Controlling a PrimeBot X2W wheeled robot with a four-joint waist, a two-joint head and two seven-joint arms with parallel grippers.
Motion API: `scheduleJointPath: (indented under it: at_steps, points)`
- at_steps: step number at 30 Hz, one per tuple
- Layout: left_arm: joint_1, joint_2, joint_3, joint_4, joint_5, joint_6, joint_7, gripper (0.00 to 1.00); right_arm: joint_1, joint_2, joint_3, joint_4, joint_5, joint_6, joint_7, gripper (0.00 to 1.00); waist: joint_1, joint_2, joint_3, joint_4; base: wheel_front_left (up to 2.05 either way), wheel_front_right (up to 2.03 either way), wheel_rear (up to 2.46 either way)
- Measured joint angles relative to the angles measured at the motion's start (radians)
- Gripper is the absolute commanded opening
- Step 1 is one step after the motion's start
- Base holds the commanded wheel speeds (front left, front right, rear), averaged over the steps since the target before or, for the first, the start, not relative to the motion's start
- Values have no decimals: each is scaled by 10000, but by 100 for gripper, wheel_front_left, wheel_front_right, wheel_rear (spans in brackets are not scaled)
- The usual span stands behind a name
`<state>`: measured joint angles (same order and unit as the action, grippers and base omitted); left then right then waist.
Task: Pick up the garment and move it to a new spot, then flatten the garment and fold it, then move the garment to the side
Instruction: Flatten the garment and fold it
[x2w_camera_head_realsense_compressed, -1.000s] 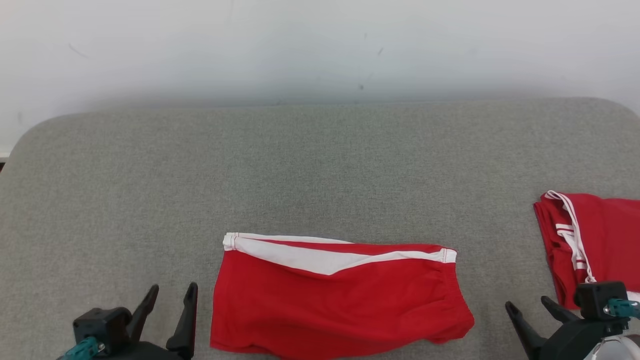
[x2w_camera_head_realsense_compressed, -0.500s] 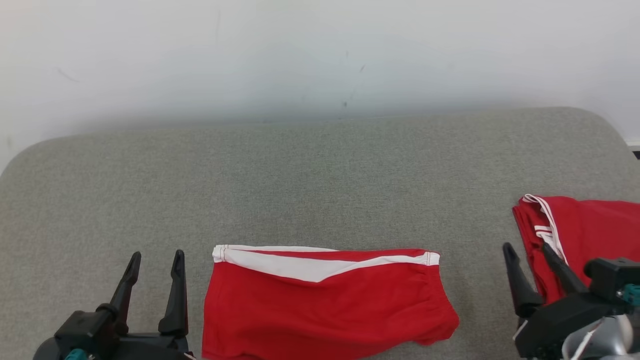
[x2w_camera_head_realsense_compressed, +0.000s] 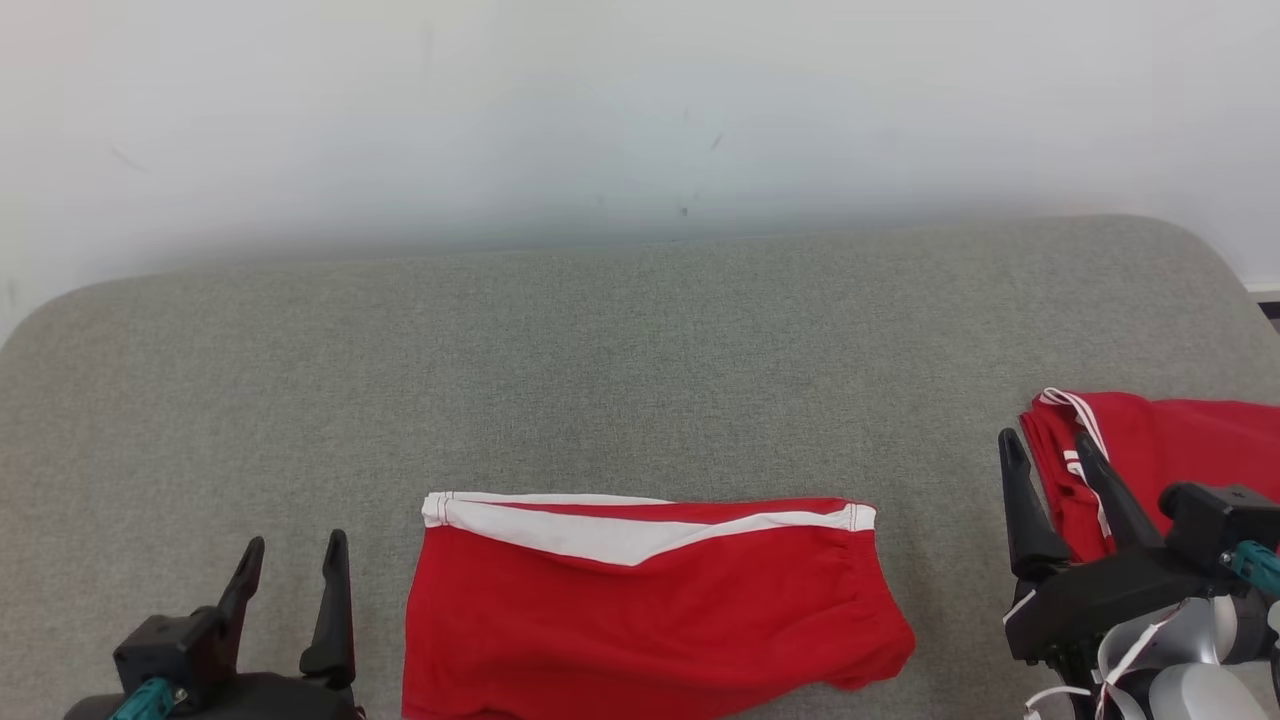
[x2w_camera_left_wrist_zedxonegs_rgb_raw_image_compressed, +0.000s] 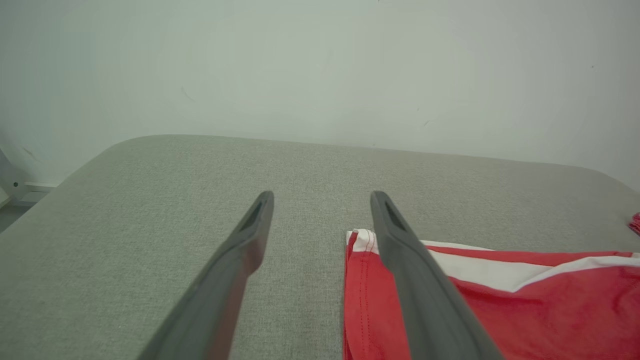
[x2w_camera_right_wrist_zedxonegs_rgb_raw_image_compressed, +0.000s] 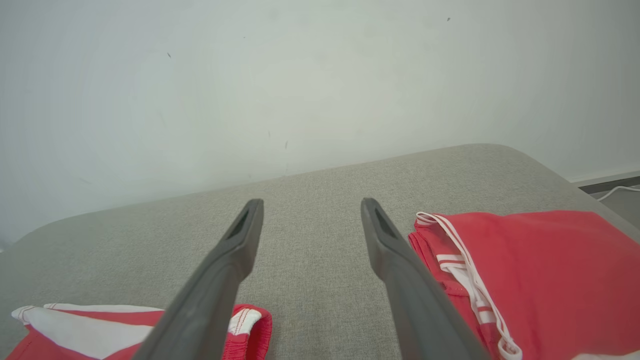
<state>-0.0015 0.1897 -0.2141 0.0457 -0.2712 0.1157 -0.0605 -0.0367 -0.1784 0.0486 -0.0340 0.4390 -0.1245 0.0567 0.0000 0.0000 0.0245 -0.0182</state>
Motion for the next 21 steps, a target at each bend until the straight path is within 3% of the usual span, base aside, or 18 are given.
scheduleJointPath:
  at_steps: [21]
  points:
    - [-133,-25,153,380,13,73,309,100,-197,121,251,966,-92,119,-759,100,0,0,112,37,0,0,0]
